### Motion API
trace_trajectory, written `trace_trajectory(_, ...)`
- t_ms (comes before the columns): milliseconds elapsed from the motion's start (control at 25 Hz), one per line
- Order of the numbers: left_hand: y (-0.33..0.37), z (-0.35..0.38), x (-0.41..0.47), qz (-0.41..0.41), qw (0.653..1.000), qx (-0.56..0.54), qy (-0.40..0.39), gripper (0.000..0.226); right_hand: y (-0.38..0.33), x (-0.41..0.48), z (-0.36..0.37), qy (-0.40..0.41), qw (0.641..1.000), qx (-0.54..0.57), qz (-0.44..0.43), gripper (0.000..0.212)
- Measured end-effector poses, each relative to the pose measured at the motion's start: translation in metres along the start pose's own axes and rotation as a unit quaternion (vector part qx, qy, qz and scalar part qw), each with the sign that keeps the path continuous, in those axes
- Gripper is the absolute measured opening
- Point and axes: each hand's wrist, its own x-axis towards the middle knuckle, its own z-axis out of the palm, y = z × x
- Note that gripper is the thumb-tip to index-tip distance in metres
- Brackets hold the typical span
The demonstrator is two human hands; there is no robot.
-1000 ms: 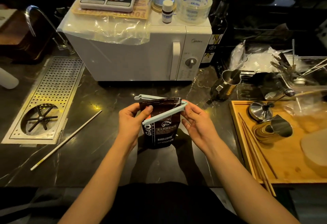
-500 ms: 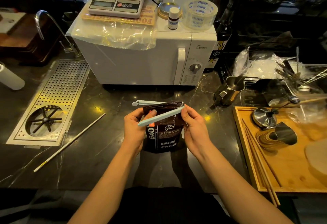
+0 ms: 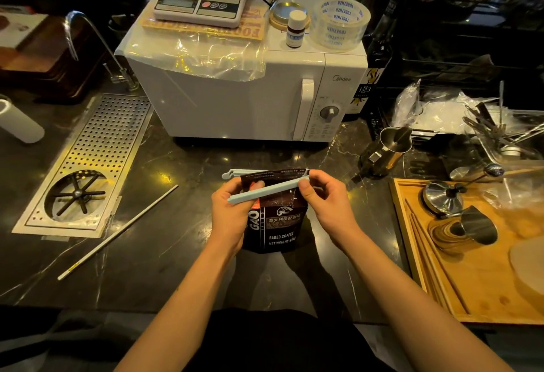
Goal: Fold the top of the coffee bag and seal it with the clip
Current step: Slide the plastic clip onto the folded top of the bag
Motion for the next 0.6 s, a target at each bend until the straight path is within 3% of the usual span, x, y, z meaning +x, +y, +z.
trace_trajectory(80,0.001,0.005,-0.004,0.014,0.999,0.005,0.039,0.020,0.001,0.003,-0.002,-0.005,1.000,-0.026,-0.007,0.010)
trace_trajectory(240,-0.002,0.005,-0.009,0.050,0.992,0.051,0.103,0.055,0.006,0.000,0.009,0.042,0.999,-0.016,-0.005,0.011)
trace_trajectory(600,0.010,-0.021,-0.003,0.132,0.944,0.304,-0.007,0.071,0.013,-0.008,0.022,0.095,0.995,0.018,0.007,0.013)
